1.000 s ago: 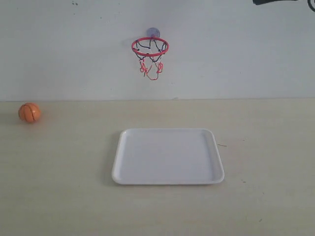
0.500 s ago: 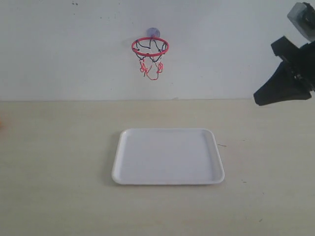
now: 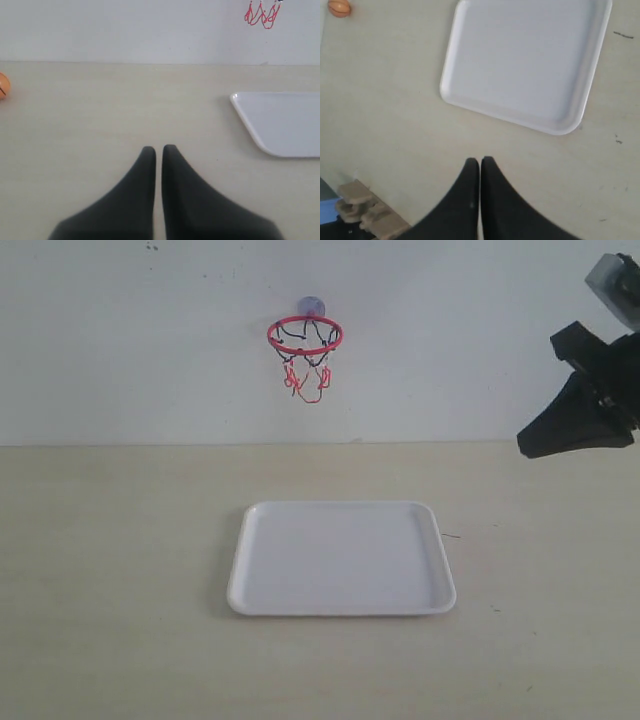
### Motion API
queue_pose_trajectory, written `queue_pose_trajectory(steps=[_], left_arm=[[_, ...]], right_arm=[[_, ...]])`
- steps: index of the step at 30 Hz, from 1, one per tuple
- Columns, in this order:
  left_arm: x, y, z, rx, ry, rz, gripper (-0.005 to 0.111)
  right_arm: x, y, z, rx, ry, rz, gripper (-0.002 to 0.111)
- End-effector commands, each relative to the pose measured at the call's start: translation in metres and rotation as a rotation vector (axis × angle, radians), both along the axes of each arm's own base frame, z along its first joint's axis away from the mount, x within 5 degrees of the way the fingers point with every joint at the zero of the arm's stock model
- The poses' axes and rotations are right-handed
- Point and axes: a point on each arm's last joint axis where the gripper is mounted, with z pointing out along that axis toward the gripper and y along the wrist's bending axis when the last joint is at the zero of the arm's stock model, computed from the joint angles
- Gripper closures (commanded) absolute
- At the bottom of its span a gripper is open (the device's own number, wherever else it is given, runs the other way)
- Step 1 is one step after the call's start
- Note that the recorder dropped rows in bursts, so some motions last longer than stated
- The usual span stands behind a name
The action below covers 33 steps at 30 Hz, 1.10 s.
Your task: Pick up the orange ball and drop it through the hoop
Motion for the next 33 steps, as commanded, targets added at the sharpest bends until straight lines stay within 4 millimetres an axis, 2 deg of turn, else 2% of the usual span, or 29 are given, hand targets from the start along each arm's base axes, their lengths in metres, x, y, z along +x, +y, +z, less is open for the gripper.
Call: queue_pose_trajectory(steps=[1, 6, 7, 8, 9, 10, 11, 14, 16, 18, 22, 26, 29, 33], left_arm=[[0.0, 0.0, -0.001, -0.008, -0.001, 0.0, 0.103], [0.0, 0.0, -0.001, -0.008, -0.001, 0.0, 0.103], [0.0, 0.0, -0.001, -0.008, -0.001, 0.0, 0.103], [0.0, 0.0, -0.001, -0.008, -0.001, 0.0, 0.103], [0.0, 0.0, -0.001, -0.008, -0.001, 0.0, 0.103], [0.0, 0.0, -0.001, -0.008, -0.001, 0.0, 0.103], [0.0, 0.0, -0.001, -0.008, -0.001, 0.0, 0.103], [0.0, 0.0, -0.001, -0.008, -0.001, 0.0, 0.103], [0.0, 0.0, -0.001, -0.008, -0.001, 0.0, 0.103], [0.0, 0.0, -0.001, -0.008, -0.001, 0.0, 0.103], [0.0, 0.0, -0.001, -0.008, -0.001, 0.0, 0.103], [0.0, 0.0, -0.001, -0.008, -0.001, 0.0, 0.103], [0.0, 0.0, -0.001, -0.008, -0.001, 0.0, 0.103], [0.0, 0.0, -0.001, -0.008, -0.001, 0.0, 0.103]], right_arm=[[-0.013, -0.001, 0.033, -0.027, -0.176, -0.081, 0.109], [-0.047, -0.006, 0.095, -0.058, -0.496, -0.23, 0.109], [-0.065, -0.008, 0.12, -0.063, -0.629, -0.295, 0.109], [-0.077, -0.009, 0.132, -0.063, -0.697, -0.326, 0.109], [-0.098, -0.011, 0.154, -0.055, -0.822, -0.389, 0.109], [-0.106, -0.012, 0.162, -0.053, -0.87, -0.417, 0.109], [-0.126, -0.013, 0.178, -0.044, -0.968, -0.463, 0.109], [-0.155, -0.008, 0.2, 0.009, -1.121, -0.505, 0.109], [-0.188, -0.001, 0.218, 0.09, -1.242, -0.501, 0.109], [-0.215, 0.002, 0.226, 0.137, -1.301, -0.475, 0.109], [-0.268, -0.006, 0.236, 0.137, -1.456, -0.486, 0.109], [-0.29, -0.014, 0.23, 0.059, -1.567, -0.545, 0.109], [-0.295, -0.023, 0.203, 0.027, -1.6, -0.643, 0.109], [-0.289, -0.036, 0.136, -0.005, -1.57, -0.805, 0.109]])
